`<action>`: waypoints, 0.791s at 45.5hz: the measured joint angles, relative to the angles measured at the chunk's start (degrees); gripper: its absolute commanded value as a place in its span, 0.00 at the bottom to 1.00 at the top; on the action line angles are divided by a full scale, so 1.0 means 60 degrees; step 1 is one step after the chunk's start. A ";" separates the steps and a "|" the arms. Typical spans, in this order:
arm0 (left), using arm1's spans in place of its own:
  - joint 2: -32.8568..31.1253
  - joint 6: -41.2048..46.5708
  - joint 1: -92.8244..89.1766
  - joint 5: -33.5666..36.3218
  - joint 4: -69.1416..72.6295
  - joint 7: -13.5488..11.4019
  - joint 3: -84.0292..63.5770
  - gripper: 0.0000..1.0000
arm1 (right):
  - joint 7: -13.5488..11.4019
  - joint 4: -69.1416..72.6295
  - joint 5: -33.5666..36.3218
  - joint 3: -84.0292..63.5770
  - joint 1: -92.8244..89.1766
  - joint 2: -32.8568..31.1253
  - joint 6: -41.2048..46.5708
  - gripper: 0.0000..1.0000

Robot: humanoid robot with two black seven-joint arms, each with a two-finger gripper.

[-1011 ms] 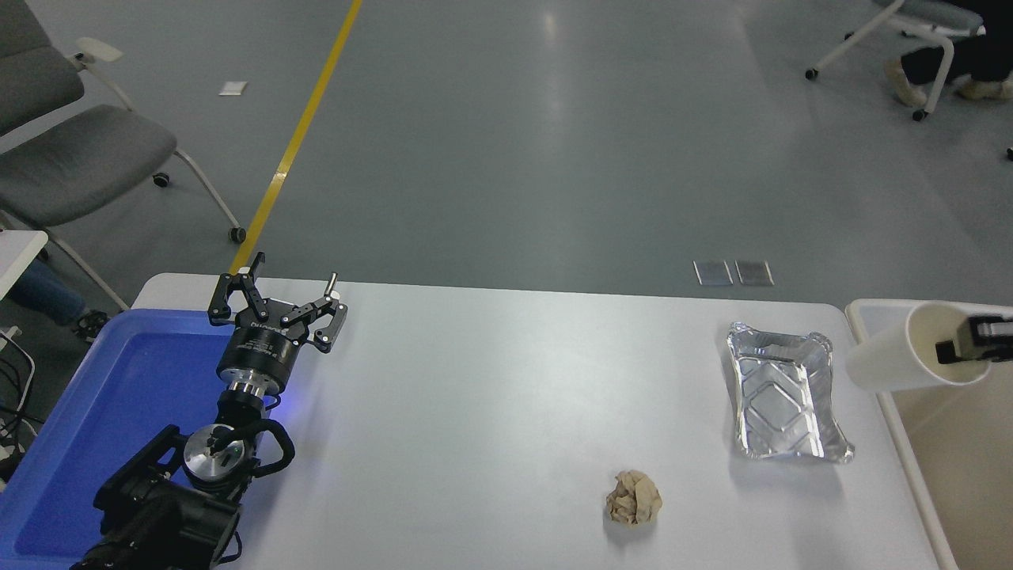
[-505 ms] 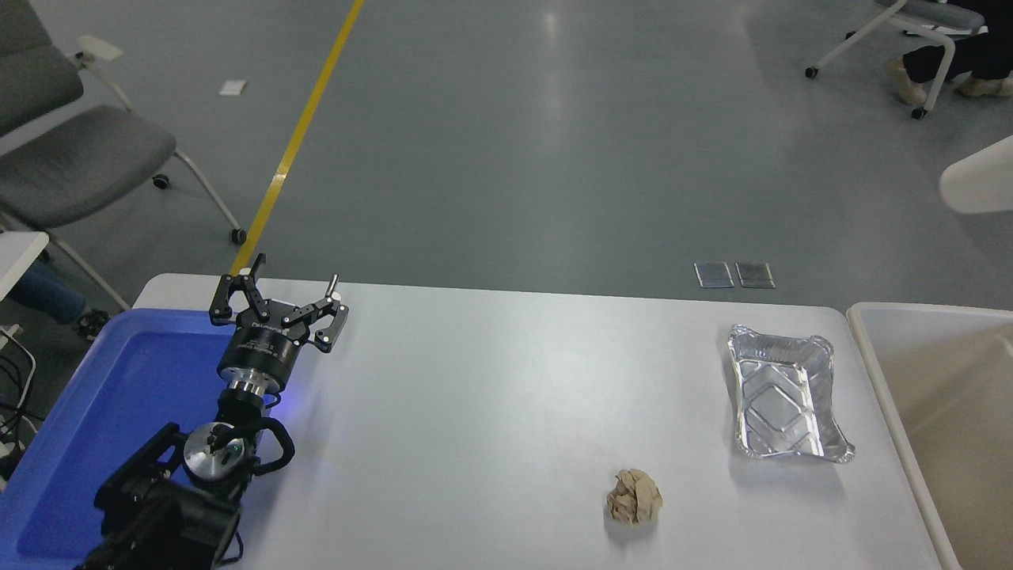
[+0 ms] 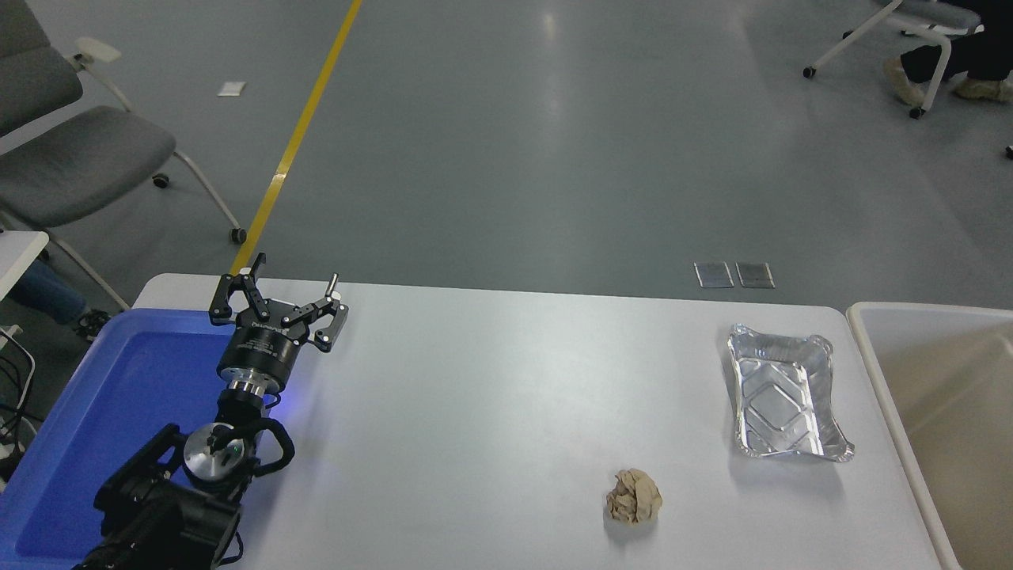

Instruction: Pick up paper cup place in dustbin

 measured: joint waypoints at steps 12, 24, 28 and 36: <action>-0.0001 -0.0001 0.0001 0.0000 0.0002 0.0000 0.0000 0.99 | -0.0198 -0.4190 0.1874 0.3666 -0.4213 0.3210 -0.1359 0.00; 0.0002 -0.0001 0.0000 0.0000 0.0001 0.0000 0.0000 0.99 | -0.0563 -0.6238 0.2501 0.6496 -0.6479 0.5192 -0.2262 0.00; 0.0001 -0.0001 0.0000 0.0000 0.0001 0.0001 0.0000 0.99 | -0.0700 -0.6508 0.2586 0.7262 -0.7035 0.5527 -0.2432 0.00; 0.0000 -0.0001 -0.0001 0.0000 0.0001 0.0002 0.0000 0.99 | -0.0846 -0.6777 0.2690 0.8092 -0.7920 0.6018 -0.2598 0.00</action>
